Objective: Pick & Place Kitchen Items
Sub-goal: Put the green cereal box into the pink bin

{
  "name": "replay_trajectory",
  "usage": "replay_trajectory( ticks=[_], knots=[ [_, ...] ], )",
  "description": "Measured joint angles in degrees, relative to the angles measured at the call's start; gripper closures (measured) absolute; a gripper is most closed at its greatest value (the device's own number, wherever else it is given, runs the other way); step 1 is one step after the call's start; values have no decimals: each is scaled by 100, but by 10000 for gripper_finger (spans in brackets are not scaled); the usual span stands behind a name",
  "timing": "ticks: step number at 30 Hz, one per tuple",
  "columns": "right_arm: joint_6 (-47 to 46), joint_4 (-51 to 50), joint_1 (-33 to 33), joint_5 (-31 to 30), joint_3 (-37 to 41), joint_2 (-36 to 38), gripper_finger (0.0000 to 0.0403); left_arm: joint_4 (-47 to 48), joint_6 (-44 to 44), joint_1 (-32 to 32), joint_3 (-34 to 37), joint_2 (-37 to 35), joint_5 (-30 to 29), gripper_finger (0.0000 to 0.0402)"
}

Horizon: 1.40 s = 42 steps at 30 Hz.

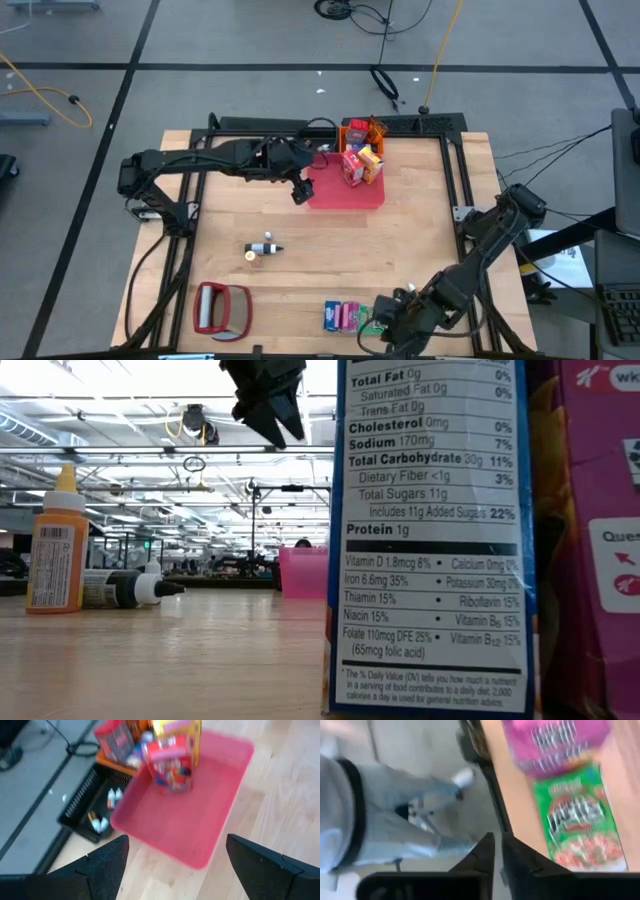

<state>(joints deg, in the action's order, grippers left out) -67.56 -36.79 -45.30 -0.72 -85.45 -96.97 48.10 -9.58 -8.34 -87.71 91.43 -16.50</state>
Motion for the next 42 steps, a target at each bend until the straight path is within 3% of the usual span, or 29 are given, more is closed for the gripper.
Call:
replay_trajectory(
  ticks=[9,13,16,21,25,33,42],
  knots=[
    [-67,1064,200,569,855,-5,232,8,-86,0,3,-4,-1,66],
    [-63,1739,234,701,1342,-5,195,9,-42,0,3,-4,-1,66],
    [-683,2377,278,880,1662,-2,186,4,13,0,3,-4,-1,66],
    [-745,3433,370,1623,2282,-5,184,3,21,0,3,-4,-1,66],
    [-1535,4061,486,2165,2654,-2,191,4,21,0,3,-4,-1,66],
    [-1738,6541,438,1370,3049,5,202,0,28,0,3,-4,1,66],
    [-1851,6620,428,1273,3075,-2,187,-36,21,0,3,-4,2,66]
  ],
)
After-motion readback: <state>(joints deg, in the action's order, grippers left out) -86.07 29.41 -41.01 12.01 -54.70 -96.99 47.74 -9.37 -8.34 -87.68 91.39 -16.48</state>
